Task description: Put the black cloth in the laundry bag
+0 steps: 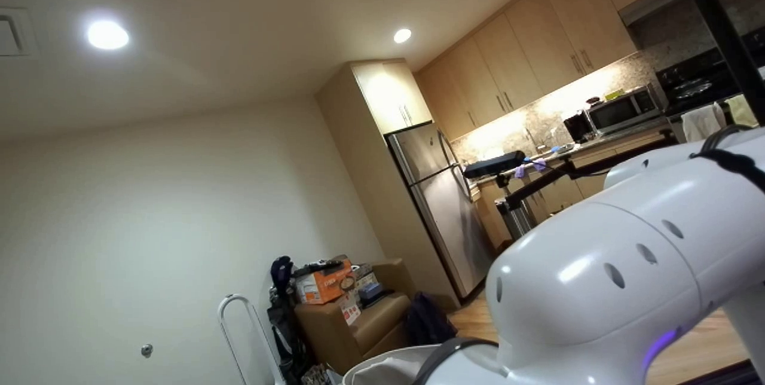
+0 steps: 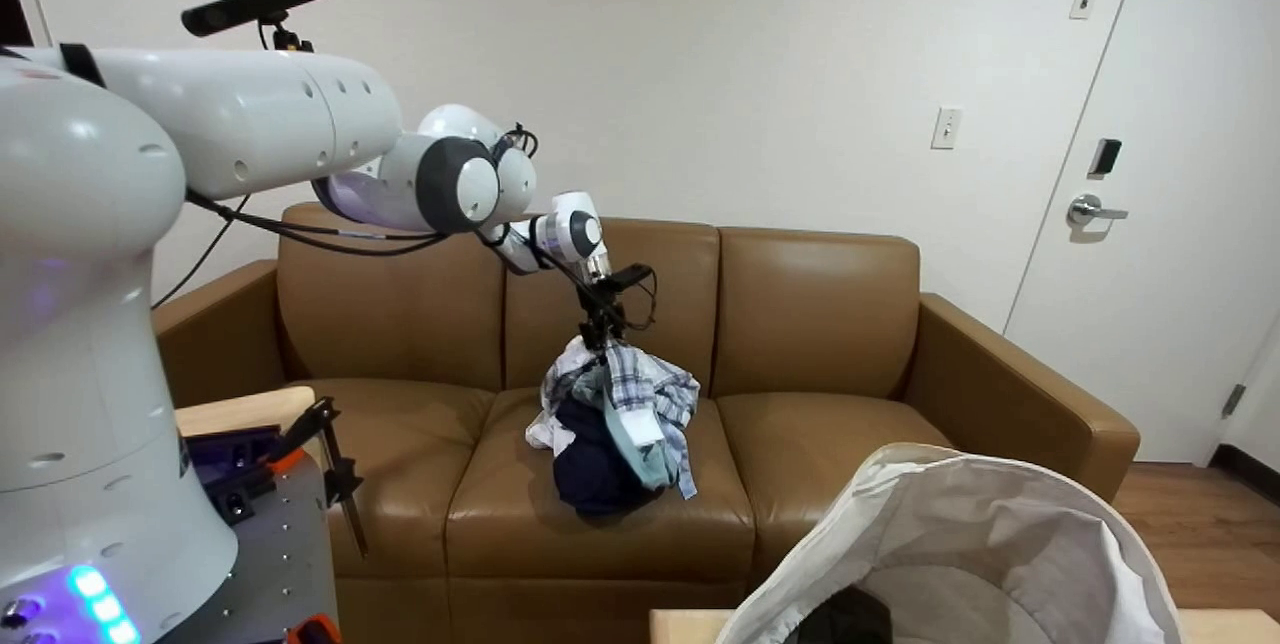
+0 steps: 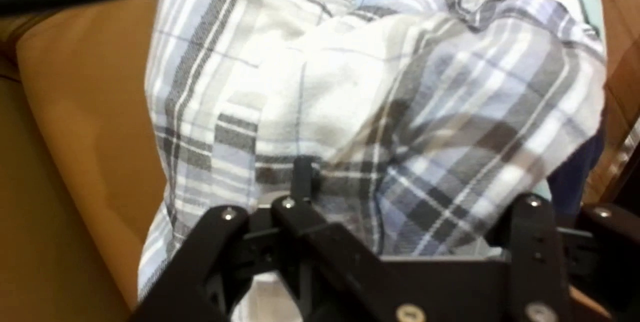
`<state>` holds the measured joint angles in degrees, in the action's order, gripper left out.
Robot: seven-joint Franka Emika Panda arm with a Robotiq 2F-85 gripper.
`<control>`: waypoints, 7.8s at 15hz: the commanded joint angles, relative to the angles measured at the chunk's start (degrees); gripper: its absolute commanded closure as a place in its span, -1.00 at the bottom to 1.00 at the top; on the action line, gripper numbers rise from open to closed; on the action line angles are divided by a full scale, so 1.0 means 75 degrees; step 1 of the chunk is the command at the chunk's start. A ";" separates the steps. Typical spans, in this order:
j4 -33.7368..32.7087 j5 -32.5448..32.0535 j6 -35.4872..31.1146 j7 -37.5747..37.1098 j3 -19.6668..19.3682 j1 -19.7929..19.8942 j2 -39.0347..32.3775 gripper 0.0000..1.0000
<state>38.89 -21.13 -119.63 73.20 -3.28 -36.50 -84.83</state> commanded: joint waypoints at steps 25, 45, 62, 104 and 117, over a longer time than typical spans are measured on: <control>-0.1147 -0.0350 0.1656 -0.1154 -0.1076 0.0052 0.0507 0.84; -0.2009 -0.1650 0.1652 -0.1932 -0.3501 0.1179 0.1317 0.83; -0.2025 -0.2198 0.1994 -0.2714 -0.4958 0.1734 0.1106 0.81; -0.2508 -0.0202 -0.0058 -0.5748 -0.1100 0.1675 0.0026 0.83; -0.1014 -0.0365 -0.1107 -1.0922 -0.1414 0.1237 -0.0056 0.82</control>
<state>31.81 -22.69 -128.38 -8.68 -14.98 -27.64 -85.27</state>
